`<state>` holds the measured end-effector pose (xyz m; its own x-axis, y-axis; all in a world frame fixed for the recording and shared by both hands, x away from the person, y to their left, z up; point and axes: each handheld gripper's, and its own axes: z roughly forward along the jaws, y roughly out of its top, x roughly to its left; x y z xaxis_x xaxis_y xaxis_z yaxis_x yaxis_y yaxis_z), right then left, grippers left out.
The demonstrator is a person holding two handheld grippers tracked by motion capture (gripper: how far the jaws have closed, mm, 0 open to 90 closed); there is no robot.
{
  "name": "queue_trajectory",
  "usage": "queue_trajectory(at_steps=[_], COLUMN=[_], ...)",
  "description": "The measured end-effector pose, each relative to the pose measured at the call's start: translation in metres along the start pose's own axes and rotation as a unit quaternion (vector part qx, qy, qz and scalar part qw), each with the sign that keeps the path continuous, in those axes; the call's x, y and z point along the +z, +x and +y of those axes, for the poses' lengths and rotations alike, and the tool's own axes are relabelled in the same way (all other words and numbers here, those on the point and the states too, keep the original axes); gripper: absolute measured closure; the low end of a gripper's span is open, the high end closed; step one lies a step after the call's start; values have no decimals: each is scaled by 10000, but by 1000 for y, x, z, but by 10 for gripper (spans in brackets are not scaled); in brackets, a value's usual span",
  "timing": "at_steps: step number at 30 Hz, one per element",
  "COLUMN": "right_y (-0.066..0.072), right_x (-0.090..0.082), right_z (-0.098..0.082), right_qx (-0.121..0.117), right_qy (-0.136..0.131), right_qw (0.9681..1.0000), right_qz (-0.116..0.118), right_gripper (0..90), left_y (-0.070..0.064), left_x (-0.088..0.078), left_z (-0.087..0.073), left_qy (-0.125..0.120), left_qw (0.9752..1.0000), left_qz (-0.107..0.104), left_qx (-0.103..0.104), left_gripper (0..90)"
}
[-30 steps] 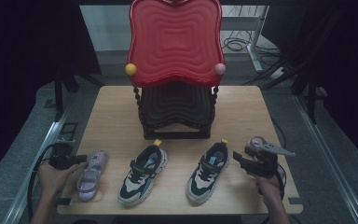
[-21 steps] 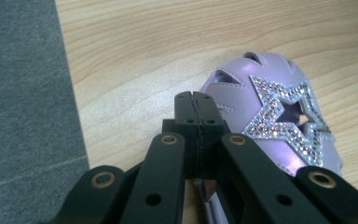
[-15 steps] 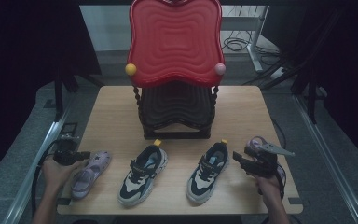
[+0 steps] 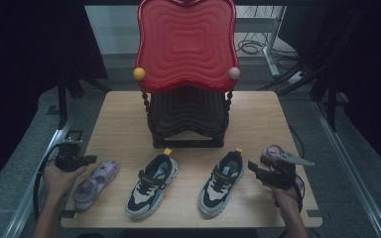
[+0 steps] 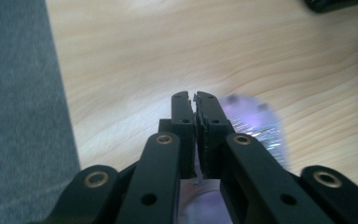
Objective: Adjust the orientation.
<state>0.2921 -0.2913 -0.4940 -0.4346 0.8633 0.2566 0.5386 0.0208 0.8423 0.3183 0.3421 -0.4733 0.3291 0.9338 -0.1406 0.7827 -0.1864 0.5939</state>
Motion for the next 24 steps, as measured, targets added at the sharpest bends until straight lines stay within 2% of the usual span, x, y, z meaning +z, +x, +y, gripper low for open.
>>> queue_trajectory(at_steps=[1,2,4,5,6,7,10,11,12,13,16,19,20,24], right_y=[0,0,0,0,0,0,0,0,1,1,1,2,2,3], right_x=[0,0,0,0,0,0,-1,-1,-1,-1,0,1,2,-1], right_z=[0,0,0,0,0,0,0,0,0,0,0,0,0,1], right_qx=[6,12,0,0,3,3,28,18,18,14,-9,-40,-52,-82], right_qy=[3,6,14,14,8,8,-2,0,-1,-3,2,6,-5,-143], right_qw=[10000,10000,10000,10000,10000,10000,10000,10000,10000,10000,10000,10000,10000,9999], right_qz=[-4,-8,-23,-23,-25,-25,-28,-23,-25,-27,-25,-28,-26,0], right_gripper=[371,371,371,371,371,371,371,371,371,371,371,370,370,368], left_y=[0,-12,-26,-26,-41,-41,-62,-71,-71,-80,-90,-95,-97,-100], left_x=[0,-7,-13,-13,-17,-17,-23,-27,-27,-31,-34,-34,-33,-26], left_z=[0,2,1,1,1,1,2,2,2,3,4,1,-1,-5], left_qy=[0,-212,-448,-448,-649,-649,-961,-1120,-1120,-1243,-1321,-1405,-1403,-1367], left_qw=[10000,9997,9986,9986,9968,9968,9934,9915,9915,9896,9883,9873,9877,9879], left_qz=[0,-80,-231,-231,-380,-380,-540,-554,-554,-576,-563,-585,-507,-532], left_qx=[0,100,171,171,255,255,322,376,376,447,518,456,470,500], left_gripper=[843,832,802,774,750,727,684,663,648,642,616,591,581,555])
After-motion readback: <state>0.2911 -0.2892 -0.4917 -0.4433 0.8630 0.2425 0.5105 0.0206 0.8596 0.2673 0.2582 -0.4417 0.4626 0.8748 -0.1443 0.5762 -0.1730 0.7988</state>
